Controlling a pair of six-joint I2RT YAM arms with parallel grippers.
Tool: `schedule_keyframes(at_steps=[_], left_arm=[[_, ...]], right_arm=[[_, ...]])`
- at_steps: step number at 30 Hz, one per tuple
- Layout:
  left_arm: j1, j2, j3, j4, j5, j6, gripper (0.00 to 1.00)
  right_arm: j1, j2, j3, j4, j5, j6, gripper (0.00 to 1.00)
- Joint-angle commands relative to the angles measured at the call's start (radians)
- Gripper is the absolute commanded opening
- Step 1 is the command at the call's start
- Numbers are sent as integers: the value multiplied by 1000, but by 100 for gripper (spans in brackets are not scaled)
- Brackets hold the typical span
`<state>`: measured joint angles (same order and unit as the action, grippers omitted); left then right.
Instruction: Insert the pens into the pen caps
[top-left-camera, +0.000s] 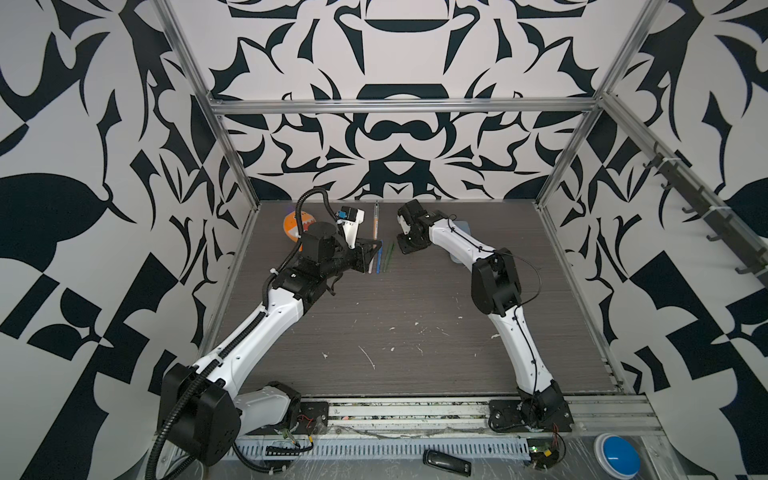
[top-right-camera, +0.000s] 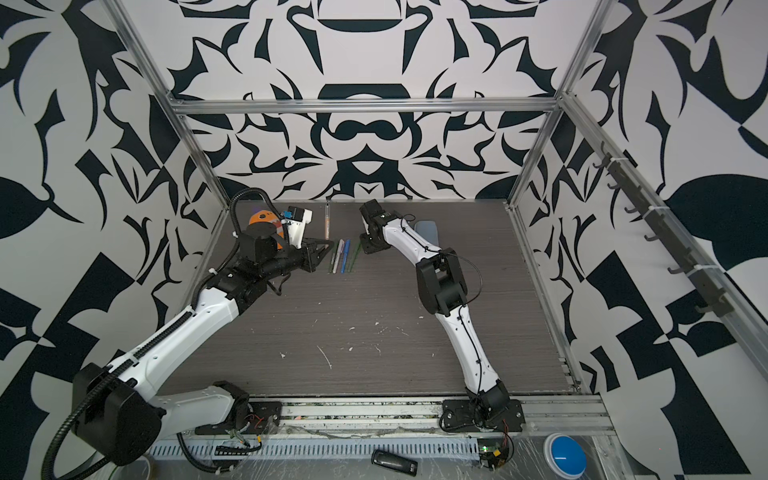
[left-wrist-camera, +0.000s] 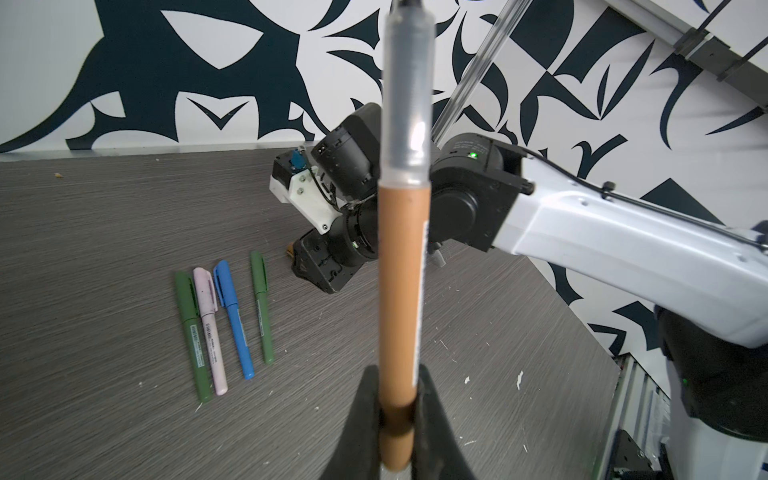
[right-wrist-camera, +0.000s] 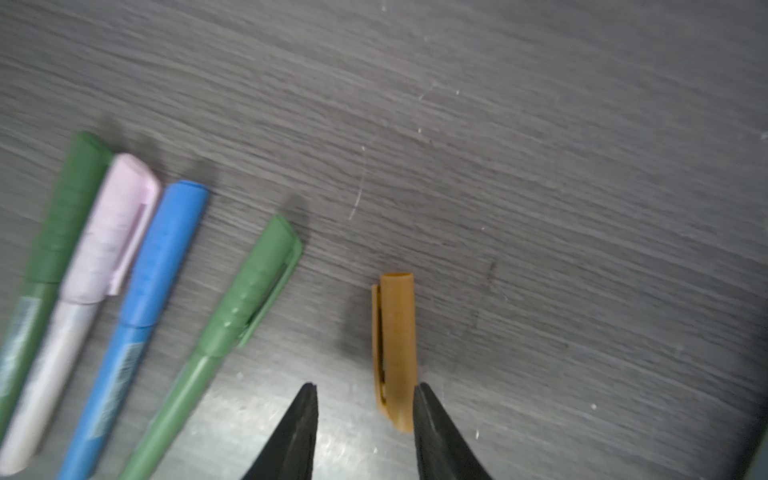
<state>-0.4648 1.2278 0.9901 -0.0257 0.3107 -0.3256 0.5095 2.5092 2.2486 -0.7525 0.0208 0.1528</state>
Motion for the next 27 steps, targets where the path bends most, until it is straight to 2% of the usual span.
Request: schedule_keyframes(at_steps=[1,5,11,17,23,27], left_arm=[[-2,2,-5,29,36,-3,0],[-2,2,-2,22,25,11,0],[-2,7,5,7,12,26,0],[-2,13,9,6,20,27,0],[-2,7,7,7,24,30,0],[-2,7,10,9,36,30,0]], right_arm=[[-23,14,85,-36,-17,-8,40],[-32,51,115,-40,-58,1,35],[-32,59,110,-46,-95,15,19],[-32,-44,-65,44,-99,41,15],[-26,-155,-200,83,-125,51,15],[-4,-246,-353,118,-134,51,15]])
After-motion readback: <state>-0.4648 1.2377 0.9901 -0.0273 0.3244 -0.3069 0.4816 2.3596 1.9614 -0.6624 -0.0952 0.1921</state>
